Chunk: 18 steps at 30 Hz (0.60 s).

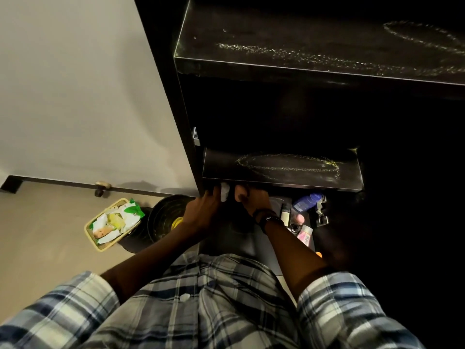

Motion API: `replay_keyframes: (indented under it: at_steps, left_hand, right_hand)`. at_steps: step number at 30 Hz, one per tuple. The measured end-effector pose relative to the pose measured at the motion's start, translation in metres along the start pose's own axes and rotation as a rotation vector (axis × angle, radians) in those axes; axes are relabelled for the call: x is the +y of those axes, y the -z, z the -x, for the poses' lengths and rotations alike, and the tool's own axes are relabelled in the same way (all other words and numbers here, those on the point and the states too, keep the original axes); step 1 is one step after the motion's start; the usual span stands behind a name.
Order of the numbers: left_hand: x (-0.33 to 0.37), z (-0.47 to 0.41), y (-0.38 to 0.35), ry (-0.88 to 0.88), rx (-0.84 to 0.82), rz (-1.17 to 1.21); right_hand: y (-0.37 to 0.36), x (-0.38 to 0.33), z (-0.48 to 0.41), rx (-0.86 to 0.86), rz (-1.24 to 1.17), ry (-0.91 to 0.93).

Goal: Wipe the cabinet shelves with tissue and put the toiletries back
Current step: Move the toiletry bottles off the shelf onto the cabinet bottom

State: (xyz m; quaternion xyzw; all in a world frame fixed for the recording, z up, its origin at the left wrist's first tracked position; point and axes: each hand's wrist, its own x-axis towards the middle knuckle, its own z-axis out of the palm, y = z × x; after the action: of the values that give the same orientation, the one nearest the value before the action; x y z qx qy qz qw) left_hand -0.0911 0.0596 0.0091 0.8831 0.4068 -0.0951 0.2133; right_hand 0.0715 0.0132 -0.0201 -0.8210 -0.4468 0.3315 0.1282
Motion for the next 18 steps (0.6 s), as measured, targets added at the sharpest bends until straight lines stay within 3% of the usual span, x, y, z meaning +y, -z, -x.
replay_keyframes:
  at_steps: [7, 13, 18]
  left_hand:
    - [0.016, -0.003, -0.003, 0.01, 0.019, -0.029]
    - [0.039, 0.004, -0.013, -0.026, -0.029, -0.048]
    - [0.057, 0.002, -0.031, -0.016, -0.079, -0.067]
  right_hand:
    - [0.003, 0.018, 0.016, 0.114, -0.105, -0.114]
    - [0.013, 0.059, 0.061, 0.236, 0.073, -0.1]
    - [0.0, 0.107, 0.07, 0.168, 0.191, -0.15]
